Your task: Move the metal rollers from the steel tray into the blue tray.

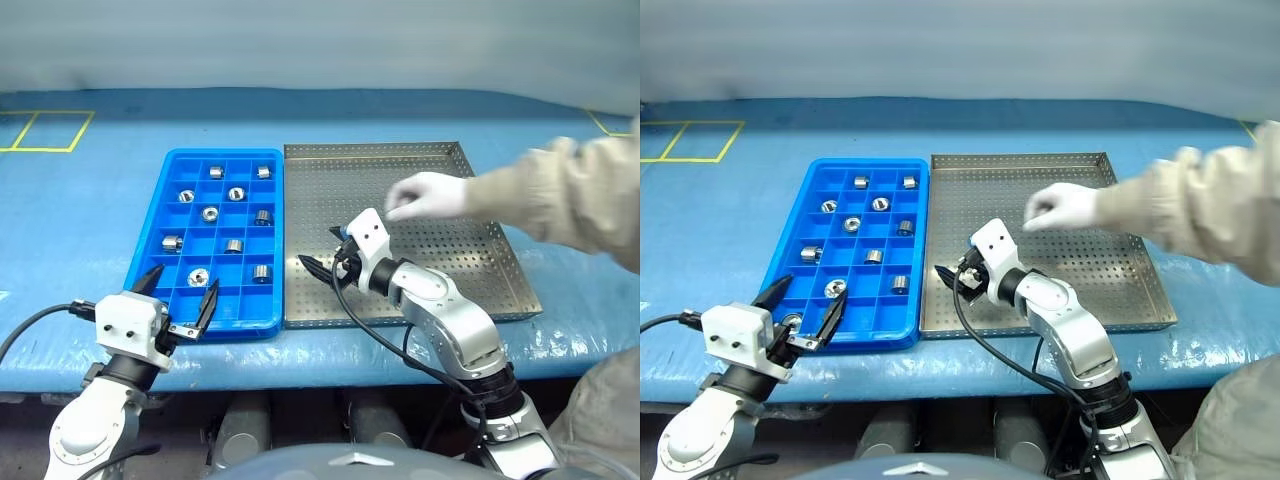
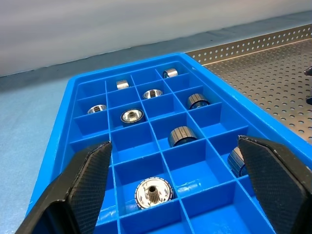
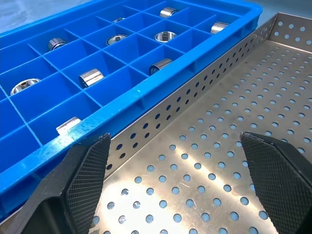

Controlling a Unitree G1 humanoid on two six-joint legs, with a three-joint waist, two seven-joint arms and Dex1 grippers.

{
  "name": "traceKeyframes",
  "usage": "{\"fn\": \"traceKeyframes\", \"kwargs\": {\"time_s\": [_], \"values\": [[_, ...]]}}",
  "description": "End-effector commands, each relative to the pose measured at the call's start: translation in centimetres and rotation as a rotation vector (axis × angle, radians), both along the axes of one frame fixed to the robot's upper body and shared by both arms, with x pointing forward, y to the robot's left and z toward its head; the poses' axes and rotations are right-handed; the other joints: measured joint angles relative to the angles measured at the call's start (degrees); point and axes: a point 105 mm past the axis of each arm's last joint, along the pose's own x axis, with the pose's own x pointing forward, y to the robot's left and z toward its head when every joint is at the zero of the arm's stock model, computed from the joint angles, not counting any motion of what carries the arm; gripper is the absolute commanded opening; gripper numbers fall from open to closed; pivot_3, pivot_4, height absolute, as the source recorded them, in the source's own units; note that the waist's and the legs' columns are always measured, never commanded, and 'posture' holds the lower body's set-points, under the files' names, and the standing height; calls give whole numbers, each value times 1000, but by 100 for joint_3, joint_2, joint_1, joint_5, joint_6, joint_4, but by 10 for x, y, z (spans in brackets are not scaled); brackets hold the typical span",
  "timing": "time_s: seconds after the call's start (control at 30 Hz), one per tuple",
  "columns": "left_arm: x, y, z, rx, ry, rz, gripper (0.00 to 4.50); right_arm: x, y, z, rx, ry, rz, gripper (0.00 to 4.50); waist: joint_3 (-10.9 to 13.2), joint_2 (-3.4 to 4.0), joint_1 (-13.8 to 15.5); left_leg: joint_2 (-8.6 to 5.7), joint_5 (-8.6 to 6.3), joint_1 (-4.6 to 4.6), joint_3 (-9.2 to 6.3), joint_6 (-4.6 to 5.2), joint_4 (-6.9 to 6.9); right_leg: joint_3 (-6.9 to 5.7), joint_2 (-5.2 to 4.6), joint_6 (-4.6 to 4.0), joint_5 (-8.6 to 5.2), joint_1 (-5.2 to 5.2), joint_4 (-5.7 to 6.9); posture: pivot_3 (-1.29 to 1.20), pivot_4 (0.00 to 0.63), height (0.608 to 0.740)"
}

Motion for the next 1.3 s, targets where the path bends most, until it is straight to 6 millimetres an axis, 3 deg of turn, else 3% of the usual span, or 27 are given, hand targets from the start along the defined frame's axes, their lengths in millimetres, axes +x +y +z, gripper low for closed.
{"fn": "traceKeyframes", "kwargs": {"time_s": [0.03,0.43,0.7,0.93,1.3], "values": [[-1,-3,8,9,-42,-14,4500,-1,5,16,22,-57,18,4484,0,0,1,0,0,0,0,0,0,0,0,0,0,0,0,133,150,740],[-1,-2,7,11,-40,-15,4500,7,2,24,36,-91,-29,4484,0,0,-2,0,0,0,0,0,0,0,0,0,0,0,0,138,150,740],[-1,-7,5,0,-33,-26,4500,40,-28,33,86,-153,-334,4484,-1,-1,2,-1,0,-1,0,0,1,0,0,2,1,0,0,135,150,740],[1,-14,4,-18,-29,-60,4500,56,-51,11,72,-114,-522,4484,-2,0,-5,0,0,-1,1,0,0,1,0,1,2,-1,0,133,150,740],[2,-22,1,-37,-27,-86,4500,55,-52,-37,62,50,-567,4484,-2,1,-27,0,0,0,2,0,0,2,0,1,2,0,1,135,150,740]]}}
